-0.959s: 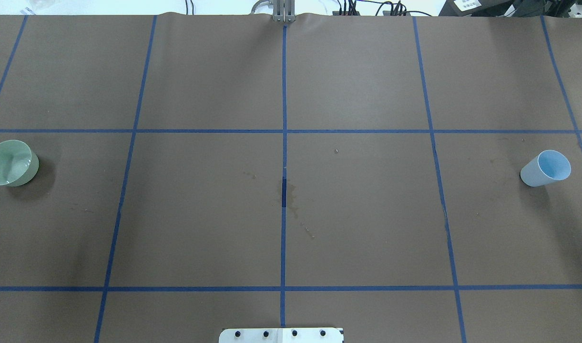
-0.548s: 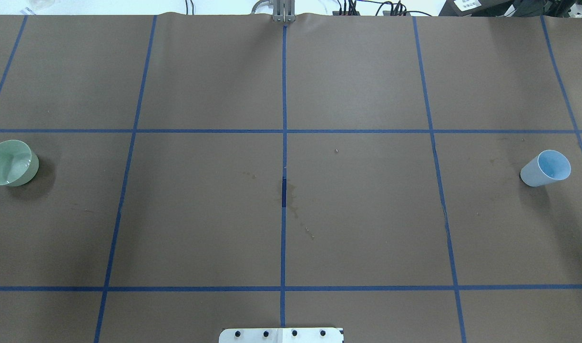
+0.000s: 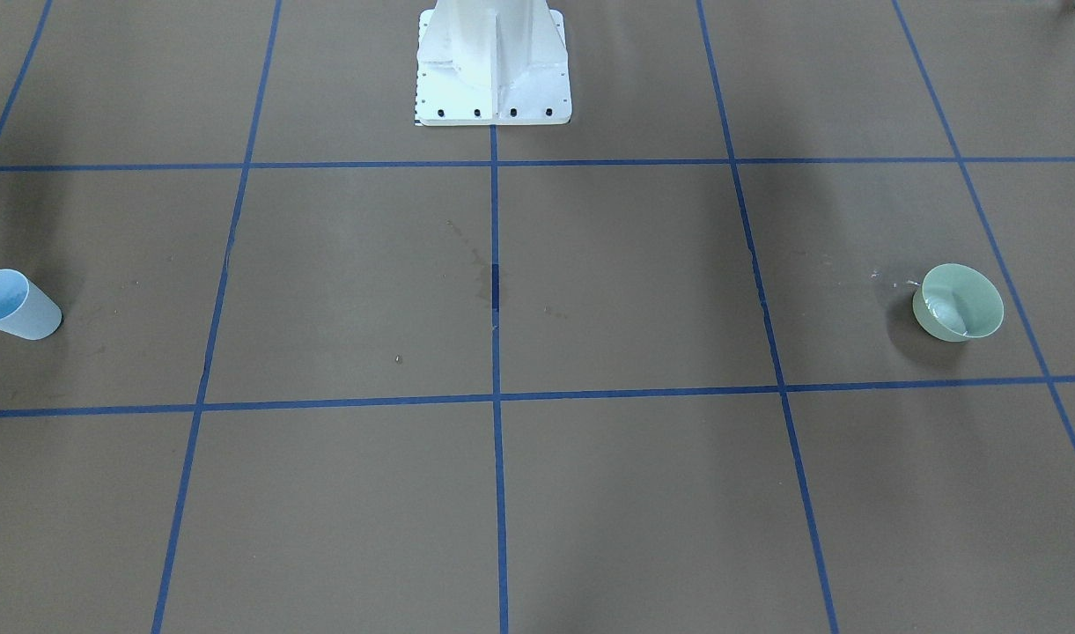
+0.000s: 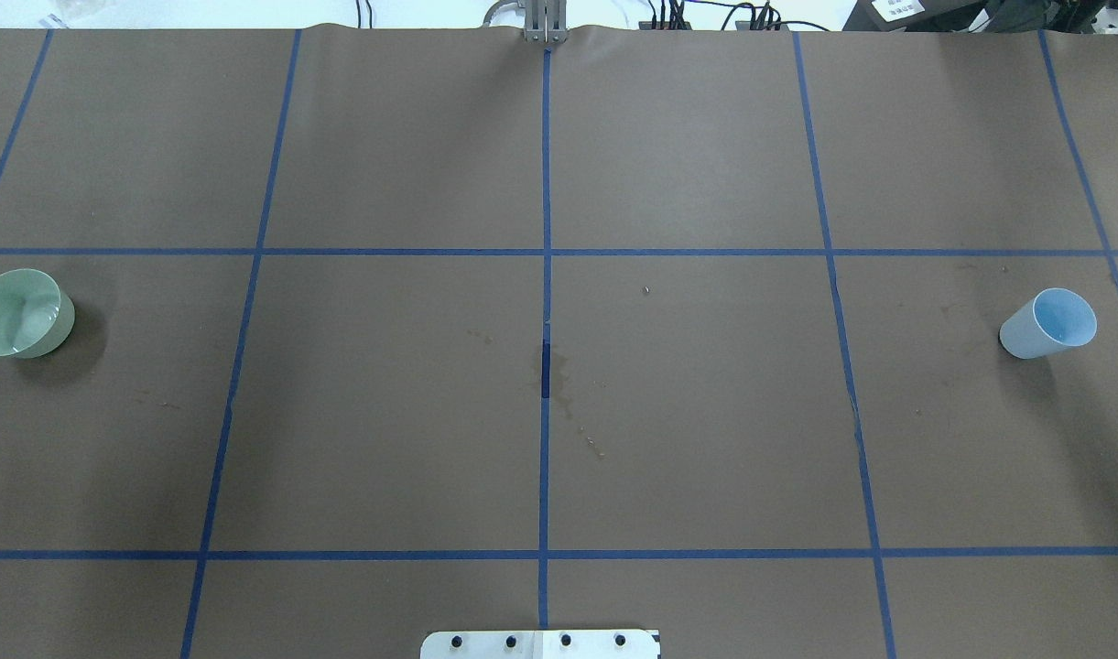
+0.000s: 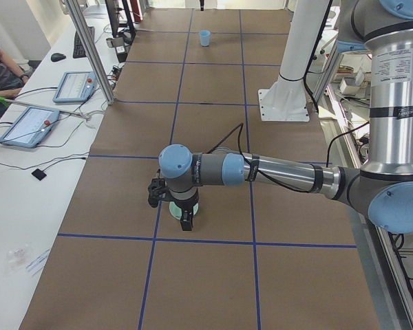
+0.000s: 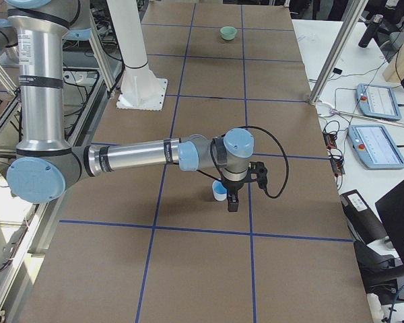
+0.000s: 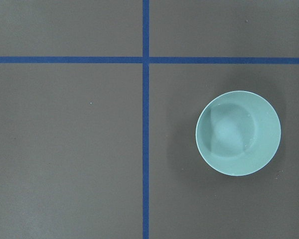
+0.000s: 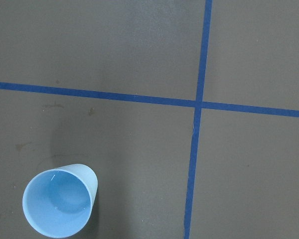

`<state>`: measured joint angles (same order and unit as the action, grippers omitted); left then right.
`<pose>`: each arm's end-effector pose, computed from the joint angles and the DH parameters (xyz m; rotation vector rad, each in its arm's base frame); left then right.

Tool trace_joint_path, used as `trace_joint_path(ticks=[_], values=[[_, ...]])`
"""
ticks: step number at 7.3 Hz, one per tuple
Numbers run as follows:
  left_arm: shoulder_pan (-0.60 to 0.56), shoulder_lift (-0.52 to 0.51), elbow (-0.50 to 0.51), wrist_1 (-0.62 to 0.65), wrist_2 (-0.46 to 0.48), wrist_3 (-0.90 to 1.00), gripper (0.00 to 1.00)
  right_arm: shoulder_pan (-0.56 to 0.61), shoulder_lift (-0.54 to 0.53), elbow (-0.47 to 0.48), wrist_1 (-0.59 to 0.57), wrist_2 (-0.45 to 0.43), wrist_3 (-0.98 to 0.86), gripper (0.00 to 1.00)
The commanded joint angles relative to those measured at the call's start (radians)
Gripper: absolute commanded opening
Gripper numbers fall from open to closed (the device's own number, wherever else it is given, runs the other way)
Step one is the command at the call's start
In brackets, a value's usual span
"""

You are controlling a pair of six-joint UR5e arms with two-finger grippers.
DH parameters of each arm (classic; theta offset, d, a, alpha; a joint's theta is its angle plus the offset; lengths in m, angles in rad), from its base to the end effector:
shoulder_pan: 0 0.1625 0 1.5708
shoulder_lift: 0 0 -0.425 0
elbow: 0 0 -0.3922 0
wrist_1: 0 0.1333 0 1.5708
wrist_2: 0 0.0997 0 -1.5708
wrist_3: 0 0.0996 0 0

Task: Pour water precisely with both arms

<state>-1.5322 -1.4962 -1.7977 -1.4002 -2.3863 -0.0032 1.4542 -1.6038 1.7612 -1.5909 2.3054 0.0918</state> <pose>-0.0432 -0.4564 0.5969 -0.0343 0.8150 0.0260 0.0100 -0.4867 0.5854 0.0541 -0.7432 -0.0741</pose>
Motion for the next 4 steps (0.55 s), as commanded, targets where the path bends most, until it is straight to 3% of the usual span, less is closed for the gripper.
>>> trace_joint_path(ticks=[1,3,4], values=[[0.009,-0.004,0.004,-0.060,-0.002,0.000,1.00,0.000,0.001,0.000,0.000,0.002,0.000,1.00],[0.132,-0.031,0.067,-0.167,0.004,-0.076,1.00,-0.002,0.001,-0.008,0.000,-0.001,0.000,1.00],[0.183,-0.071,0.155,-0.271,0.007,-0.143,1.00,-0.002,0.001,-0.015,-0.001,-0.001,0.000,1.00]])
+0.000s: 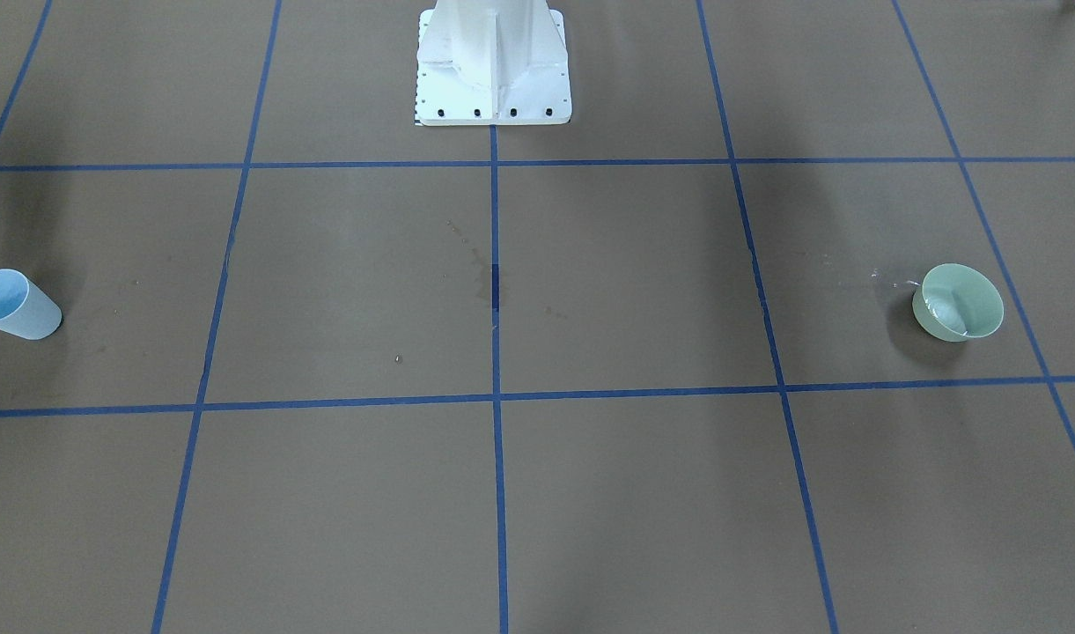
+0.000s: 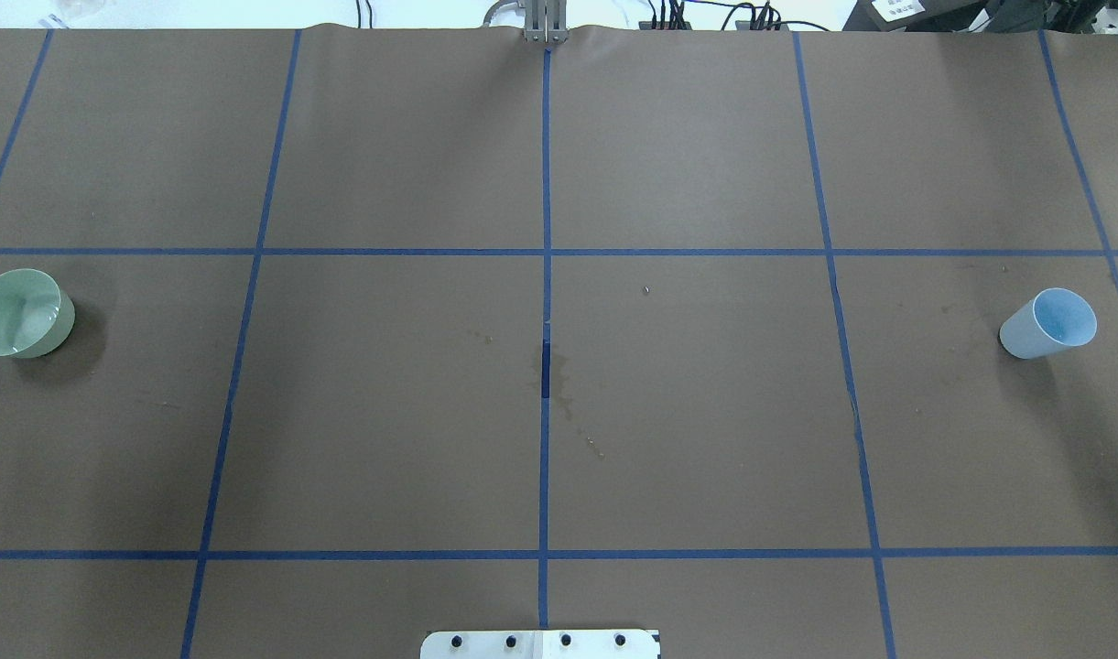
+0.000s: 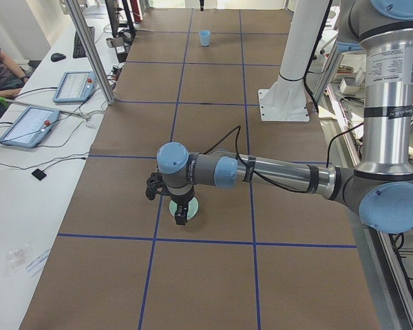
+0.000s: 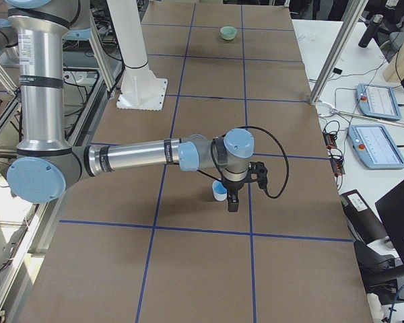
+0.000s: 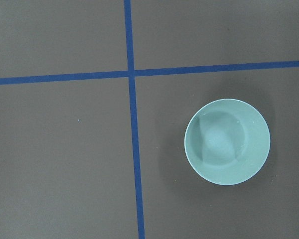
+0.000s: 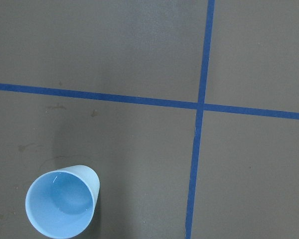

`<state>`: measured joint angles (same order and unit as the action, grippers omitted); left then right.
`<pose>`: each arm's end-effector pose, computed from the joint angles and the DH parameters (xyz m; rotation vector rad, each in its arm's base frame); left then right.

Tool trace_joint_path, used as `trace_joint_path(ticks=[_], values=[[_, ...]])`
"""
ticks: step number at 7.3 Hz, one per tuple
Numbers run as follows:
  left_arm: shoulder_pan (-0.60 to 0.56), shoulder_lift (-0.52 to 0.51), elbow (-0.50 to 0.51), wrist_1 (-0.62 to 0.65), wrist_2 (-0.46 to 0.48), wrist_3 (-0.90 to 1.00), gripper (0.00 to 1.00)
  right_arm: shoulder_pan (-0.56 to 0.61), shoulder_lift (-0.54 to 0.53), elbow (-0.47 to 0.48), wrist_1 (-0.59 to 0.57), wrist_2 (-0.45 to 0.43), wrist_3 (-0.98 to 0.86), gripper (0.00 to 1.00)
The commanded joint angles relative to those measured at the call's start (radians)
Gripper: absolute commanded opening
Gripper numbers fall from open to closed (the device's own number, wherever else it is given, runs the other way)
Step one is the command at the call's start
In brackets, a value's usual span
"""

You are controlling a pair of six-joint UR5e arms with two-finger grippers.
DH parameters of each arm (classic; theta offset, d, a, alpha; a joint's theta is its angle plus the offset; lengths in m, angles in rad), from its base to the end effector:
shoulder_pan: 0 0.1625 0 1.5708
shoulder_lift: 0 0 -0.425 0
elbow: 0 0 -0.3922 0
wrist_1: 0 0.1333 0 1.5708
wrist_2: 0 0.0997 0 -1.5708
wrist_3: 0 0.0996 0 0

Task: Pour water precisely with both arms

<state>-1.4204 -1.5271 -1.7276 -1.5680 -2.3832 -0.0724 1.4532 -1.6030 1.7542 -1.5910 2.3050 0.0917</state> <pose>0.0113 -0.4815 0.5999 0.0133 0.8185 0.1184 0.0095 -0.4870 0.5885 0.0478 -0.7423 -0.0728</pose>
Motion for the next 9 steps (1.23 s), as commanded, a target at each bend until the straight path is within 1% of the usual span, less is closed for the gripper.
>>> trace_joint_path(ticks=[1,2,3,4,6,7,9], values=[[0.095,-0.056,0.193,-0.250,0.004,-0.114,1.00,-0.001,0.001,-0.027,0.006,-0.001,-0.001,1.00],[0.118,-0.089,0.300,-0.355,0.004,-0.210,1.00,-0.020,0.005,-0.080,0.064,-0.002,-0.004,1.00],[0.152,-0.123,0.342,-0.381,0.004,-0.290,1.00,-0.033,0.012,-0.151,0.168,-0.003,0.002,1.00],[0.190,-0.131,0.361,-0.383,0.013,-0.296,1.00,-0.033,0.014,-0.180,0.204,0.002,0.003,1.00],[0.213,-0.148,0.397,-0.383,0.019,-0.297,1.00,-0.033,0.024,-0.170,0.207,0.008,0.000,1.00],[0.219,-0.154,0.402,-0.383,0.019,-0.296,0.96,-0.033,0.028,-0.170,0.206,0.008,0.000,1.00],[0.233,-0.154,0.416,-0.394,0.019,-0.294,0.43,-0.031,0.025,-0.145,0.207,0.008,-0.010,1.00]])
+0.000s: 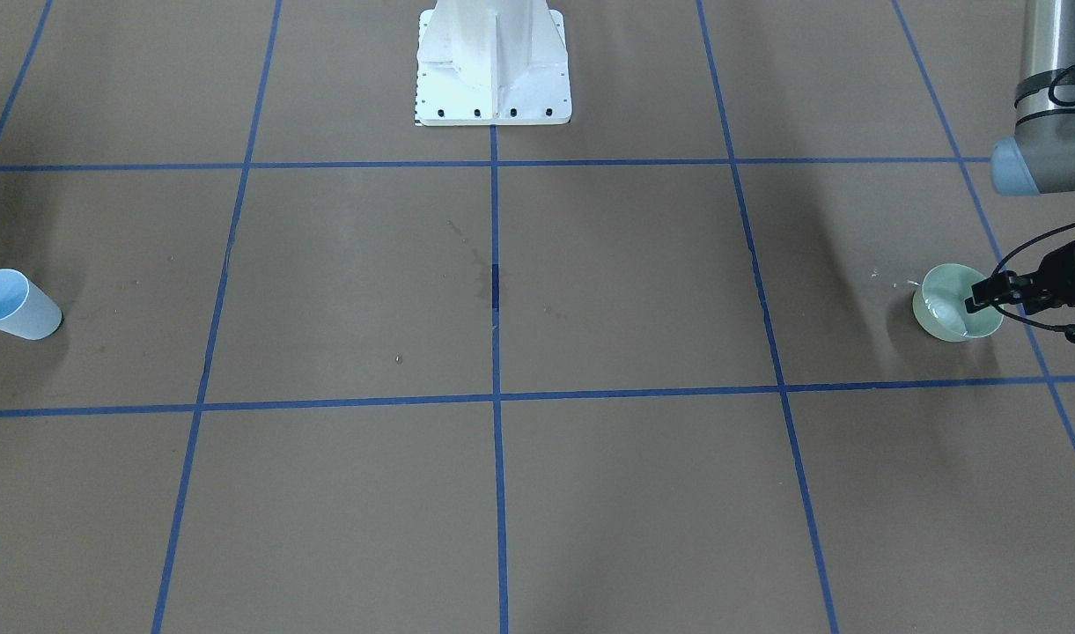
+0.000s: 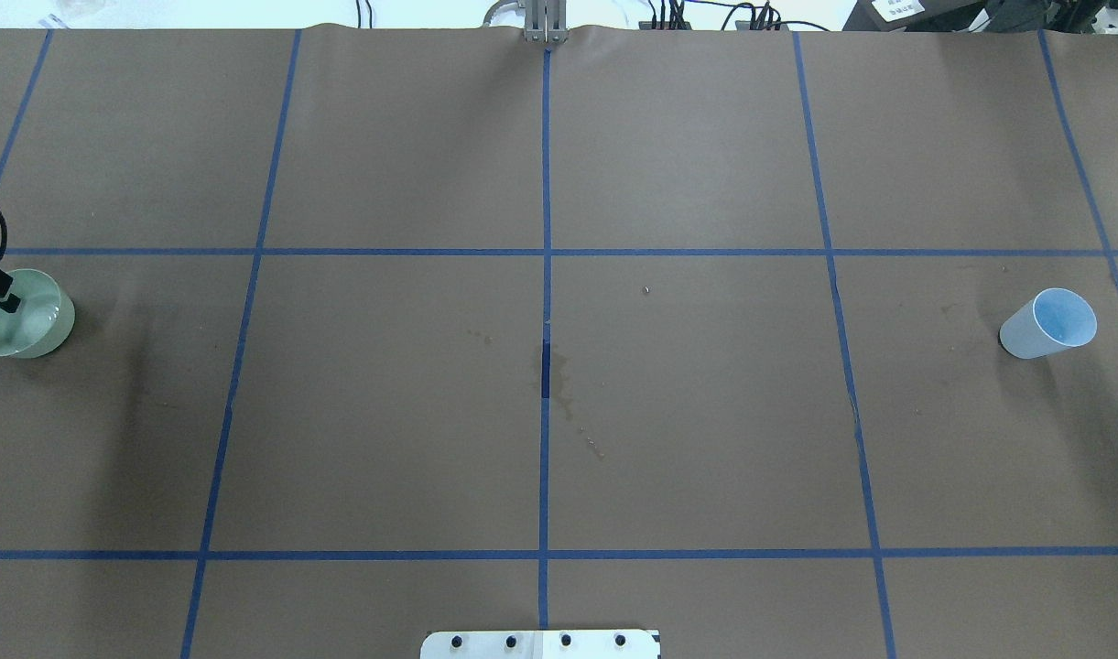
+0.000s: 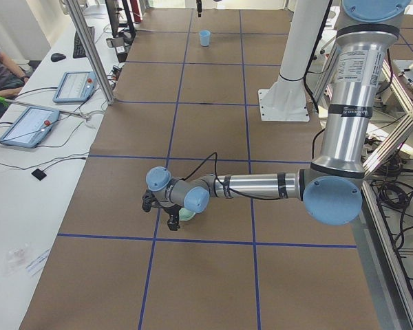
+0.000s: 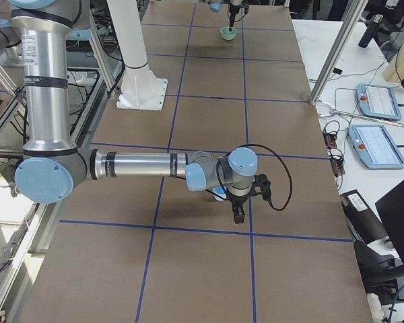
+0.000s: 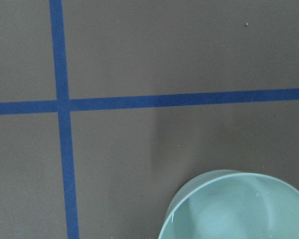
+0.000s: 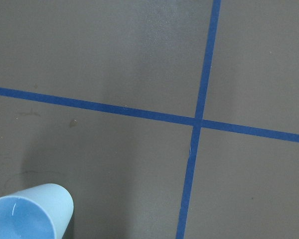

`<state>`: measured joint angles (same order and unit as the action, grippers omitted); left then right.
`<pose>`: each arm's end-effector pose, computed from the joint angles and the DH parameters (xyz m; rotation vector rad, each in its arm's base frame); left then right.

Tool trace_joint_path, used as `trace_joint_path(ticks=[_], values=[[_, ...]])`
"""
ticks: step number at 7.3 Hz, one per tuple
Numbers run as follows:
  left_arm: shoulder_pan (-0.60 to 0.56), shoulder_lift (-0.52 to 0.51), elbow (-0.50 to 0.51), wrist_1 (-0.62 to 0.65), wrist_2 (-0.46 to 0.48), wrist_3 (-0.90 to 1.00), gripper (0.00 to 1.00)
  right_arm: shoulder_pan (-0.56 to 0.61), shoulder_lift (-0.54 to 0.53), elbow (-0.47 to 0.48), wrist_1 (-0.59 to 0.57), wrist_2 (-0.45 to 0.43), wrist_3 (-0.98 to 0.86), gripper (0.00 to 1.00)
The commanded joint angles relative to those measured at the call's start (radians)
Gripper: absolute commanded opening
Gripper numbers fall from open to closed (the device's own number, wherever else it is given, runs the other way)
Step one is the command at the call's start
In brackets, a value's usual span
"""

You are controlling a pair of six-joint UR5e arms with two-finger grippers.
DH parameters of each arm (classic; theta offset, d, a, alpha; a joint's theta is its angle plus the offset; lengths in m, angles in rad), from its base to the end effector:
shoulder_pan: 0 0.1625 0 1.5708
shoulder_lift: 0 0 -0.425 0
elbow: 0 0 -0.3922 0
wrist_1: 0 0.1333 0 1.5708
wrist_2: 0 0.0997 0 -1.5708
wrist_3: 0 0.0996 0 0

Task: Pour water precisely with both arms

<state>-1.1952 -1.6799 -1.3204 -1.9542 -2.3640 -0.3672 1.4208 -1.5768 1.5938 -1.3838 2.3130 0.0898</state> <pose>0.1431 -0.5328 0.6841 -0.0728 0.8187 0.1039 -0.0098 -0.5063 0.6325 0.1047 -0.7579 -0.1329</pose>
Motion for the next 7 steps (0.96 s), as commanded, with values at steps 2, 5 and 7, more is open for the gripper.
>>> trace_joint_path(ticks=[2,5,7], values=[[0.011,-0.007,0.024,-0.018,-0.001,0.007,0.00,0.001,-0.002,0.023,0.000,0.002,-0.007,1.00],[0.011,-0.122,-0.070,0.014,-0.128,-0.157,0.00,0.018,-0.020,0.064,-0.001,0.050,0.002,1.00],[0.120,-0.231,-0.198,0.011,-0.127,-0.539,0.00,0.027,-0.026,0.092,-0.001,0.085,0.004,1.00]])
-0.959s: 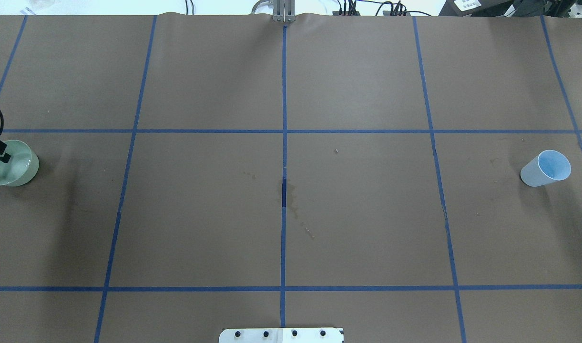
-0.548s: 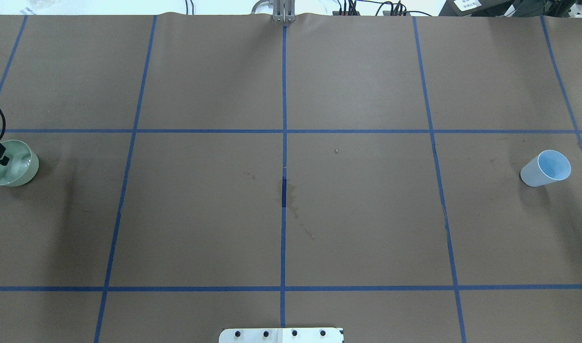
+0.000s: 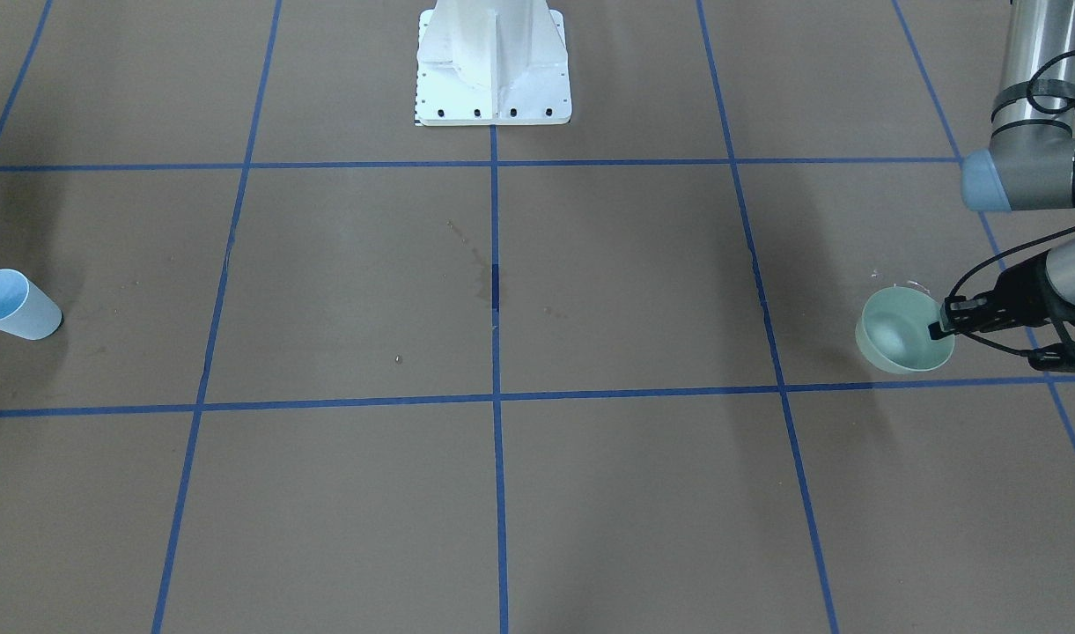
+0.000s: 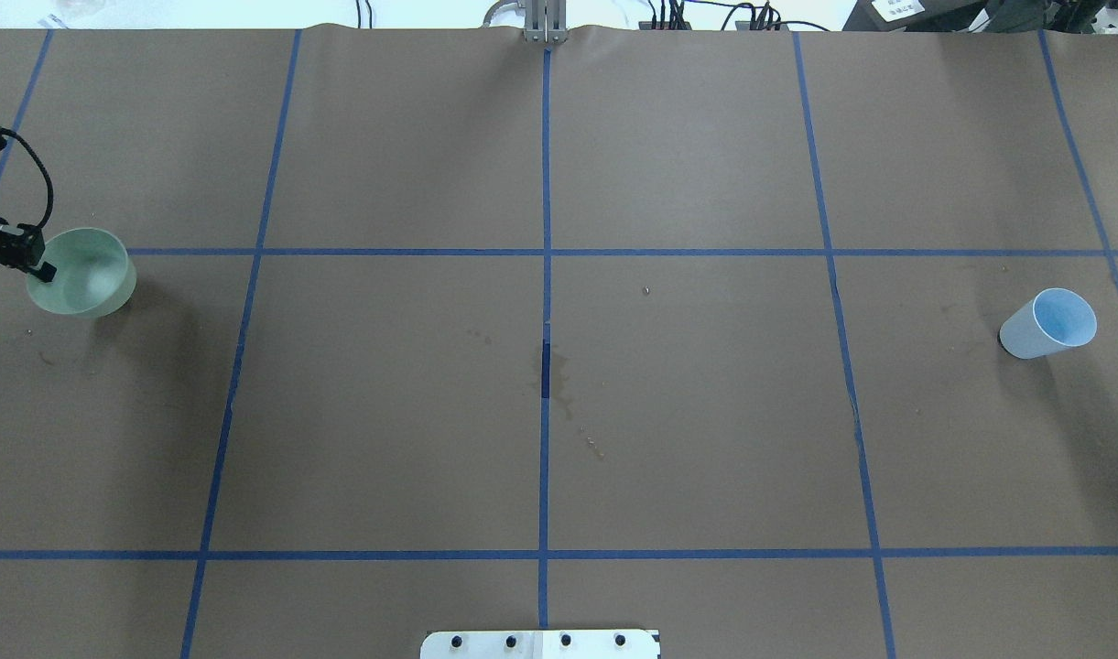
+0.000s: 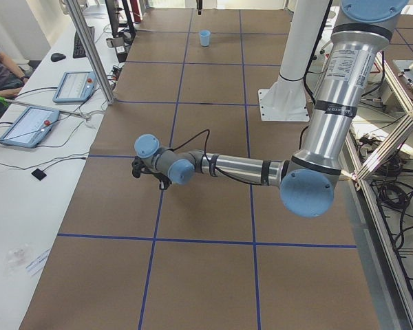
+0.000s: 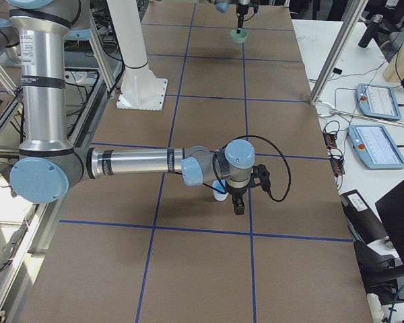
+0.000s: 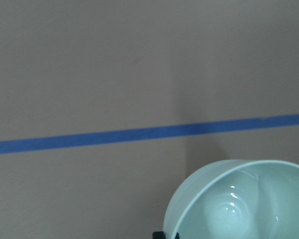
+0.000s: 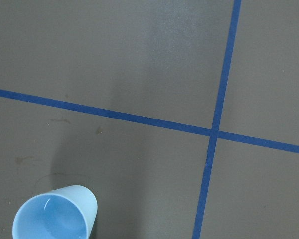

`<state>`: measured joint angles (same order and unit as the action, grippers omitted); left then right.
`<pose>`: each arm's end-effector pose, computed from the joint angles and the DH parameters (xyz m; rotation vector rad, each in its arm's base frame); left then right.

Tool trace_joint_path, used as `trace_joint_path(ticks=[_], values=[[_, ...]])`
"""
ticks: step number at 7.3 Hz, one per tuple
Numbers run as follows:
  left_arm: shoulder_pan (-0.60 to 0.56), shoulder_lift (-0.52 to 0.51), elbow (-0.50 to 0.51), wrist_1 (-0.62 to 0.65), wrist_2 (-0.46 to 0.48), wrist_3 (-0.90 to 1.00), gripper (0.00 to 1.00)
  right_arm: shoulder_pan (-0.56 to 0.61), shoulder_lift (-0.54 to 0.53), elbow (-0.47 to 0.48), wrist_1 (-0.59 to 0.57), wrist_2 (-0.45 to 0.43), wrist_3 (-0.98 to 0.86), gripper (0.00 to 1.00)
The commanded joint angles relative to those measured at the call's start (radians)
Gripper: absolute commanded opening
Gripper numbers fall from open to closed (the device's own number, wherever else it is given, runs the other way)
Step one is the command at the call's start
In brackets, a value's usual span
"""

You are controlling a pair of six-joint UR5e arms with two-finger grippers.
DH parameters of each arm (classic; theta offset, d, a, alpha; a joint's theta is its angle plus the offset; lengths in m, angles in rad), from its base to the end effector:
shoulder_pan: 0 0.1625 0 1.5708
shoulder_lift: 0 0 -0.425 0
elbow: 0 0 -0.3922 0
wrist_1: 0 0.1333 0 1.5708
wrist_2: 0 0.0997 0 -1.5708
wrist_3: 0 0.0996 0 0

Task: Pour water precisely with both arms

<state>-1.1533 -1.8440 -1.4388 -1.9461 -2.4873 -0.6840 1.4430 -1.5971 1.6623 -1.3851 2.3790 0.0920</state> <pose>0.2016 -0.5884 0.5200 -0.0598 1.0114 -0.0067 -0.0022 -0.4976 0.6037 0.1475 -0.8253 -0.1351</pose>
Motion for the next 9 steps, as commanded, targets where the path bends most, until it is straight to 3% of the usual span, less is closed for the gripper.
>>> trace_joint_path(ticks=[1,3,5,6,9], values=[[0.187,-0.154,-0.103,0.001,0.031,-0.406,0.00,0.005,-0.027,0.055,0.001,0.017,0.002,1.00],[0.402,-0.327,-0.092,0.006,0.207,-0.674,0.00,0.005,-0.067,0.124,0.003,0.012,0.011,1.00],[0.548,-0.374,-0.086,0.006,0.357,-0.739,0.00,0.005,-0.069,0.132,0.027,0.017,0.018,1.00],[0.590,-0.395,-0.075,0.006,0.399,-0.744,0.00,0.005,-0.070,0.135,0.031,0.020,0.020,1.00],[0.618,-0.455,-0.006,0.001,0.401,-0.769,0.00,0.005,-0.076,0.139,0.029,0.041,0.020,1.00]])
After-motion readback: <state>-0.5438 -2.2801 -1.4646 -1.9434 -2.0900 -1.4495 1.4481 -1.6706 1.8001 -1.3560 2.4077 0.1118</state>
